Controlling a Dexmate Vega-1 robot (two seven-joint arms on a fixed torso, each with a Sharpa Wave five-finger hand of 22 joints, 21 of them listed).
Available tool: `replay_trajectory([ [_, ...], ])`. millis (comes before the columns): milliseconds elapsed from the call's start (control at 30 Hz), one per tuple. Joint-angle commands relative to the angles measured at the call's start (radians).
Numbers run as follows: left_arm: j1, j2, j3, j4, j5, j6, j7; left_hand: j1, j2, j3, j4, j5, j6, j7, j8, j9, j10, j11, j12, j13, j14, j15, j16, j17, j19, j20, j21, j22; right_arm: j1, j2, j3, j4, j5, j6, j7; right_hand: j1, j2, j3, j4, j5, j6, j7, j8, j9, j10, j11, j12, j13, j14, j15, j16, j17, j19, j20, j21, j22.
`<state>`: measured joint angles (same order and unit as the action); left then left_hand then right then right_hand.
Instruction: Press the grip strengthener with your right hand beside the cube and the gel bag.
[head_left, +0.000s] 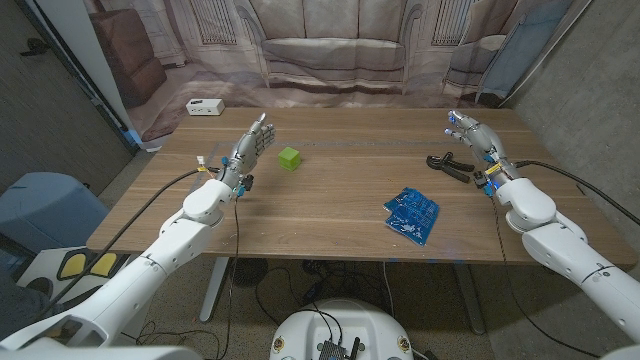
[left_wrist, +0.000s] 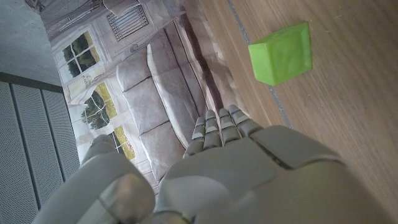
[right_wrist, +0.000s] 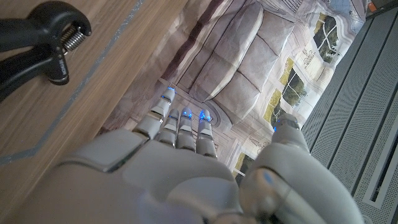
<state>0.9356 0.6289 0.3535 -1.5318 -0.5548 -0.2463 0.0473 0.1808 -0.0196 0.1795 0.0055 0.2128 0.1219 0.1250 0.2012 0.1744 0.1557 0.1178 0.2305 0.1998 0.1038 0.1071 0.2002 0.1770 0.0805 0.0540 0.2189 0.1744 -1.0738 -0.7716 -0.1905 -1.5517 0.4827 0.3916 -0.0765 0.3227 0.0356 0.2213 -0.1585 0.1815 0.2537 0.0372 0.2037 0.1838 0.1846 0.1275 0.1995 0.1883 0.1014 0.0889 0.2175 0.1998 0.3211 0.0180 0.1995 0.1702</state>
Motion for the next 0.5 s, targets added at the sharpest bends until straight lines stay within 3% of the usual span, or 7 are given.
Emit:
replay_trajectory([
  [33,0.01,0.001,0.014,-0.103,0.029,0.097,0.099,0.011,-0.001,0.003,-0.005,-0.002,0.01,0.011,0.004,0.003,0.008,0.004,0.005,0.001,0.012,0.0,0.006,0.003,0.008,0.001,0.008,0.003,0.01,-0.004,0.022,0.068,0.036,0.065,0.067,0.02,0.005,0.013,0.001,0.002,-0.007,0.014,-0.006,0.002,-0.015,0.004,-0.003,0.004,-0.01,0.0,-0.004,0.004,-0.009,0.0,-0.004,0.001],
  [233,0.022,0.01,0.011,-0.156,0.042,0.124,0.129,0.013,0.001,0.003,-0.007,-0.002,0.012,0.011,0.003,0.004,0.011,0.002,0.005,0.0,0.018,0.002,0.006,0.003,0.007,0.003,0.005,0.003,0.008,-0.019,0.032,0.067,0.044,0.052,0.072,0.025,0.003,0.014,0.001,0.001,-0.027,0.043,-0.014,0.002,-0.011,0.012,-0.001,0.005,-0.007,0.0,-0.004,0.004,-0.008,0.001,-0.004,0.001],
  [500,0.042,0.005,0.009,-0.174,0.033,0.116,0.129,0.014,0.003,0.004,-0.008,-0.003,0.016,0.012,0.002,0.004,0.014,0.004,0.004,0.0,0.022,0.005,0.006,0.003,0.008,0.004,0.003,0.003,-0.012,-0.034,0.047,0.054,0.034,0.04,0.049,0.027,0.002,0.014,0.001,0.001,-0.033,0.054,-0.016,0.002,-0.008,0.016,0.0,0.005,-0.002,0.002,-0.003,0.004,-0.006,0.001,-0.004,0.001],
])
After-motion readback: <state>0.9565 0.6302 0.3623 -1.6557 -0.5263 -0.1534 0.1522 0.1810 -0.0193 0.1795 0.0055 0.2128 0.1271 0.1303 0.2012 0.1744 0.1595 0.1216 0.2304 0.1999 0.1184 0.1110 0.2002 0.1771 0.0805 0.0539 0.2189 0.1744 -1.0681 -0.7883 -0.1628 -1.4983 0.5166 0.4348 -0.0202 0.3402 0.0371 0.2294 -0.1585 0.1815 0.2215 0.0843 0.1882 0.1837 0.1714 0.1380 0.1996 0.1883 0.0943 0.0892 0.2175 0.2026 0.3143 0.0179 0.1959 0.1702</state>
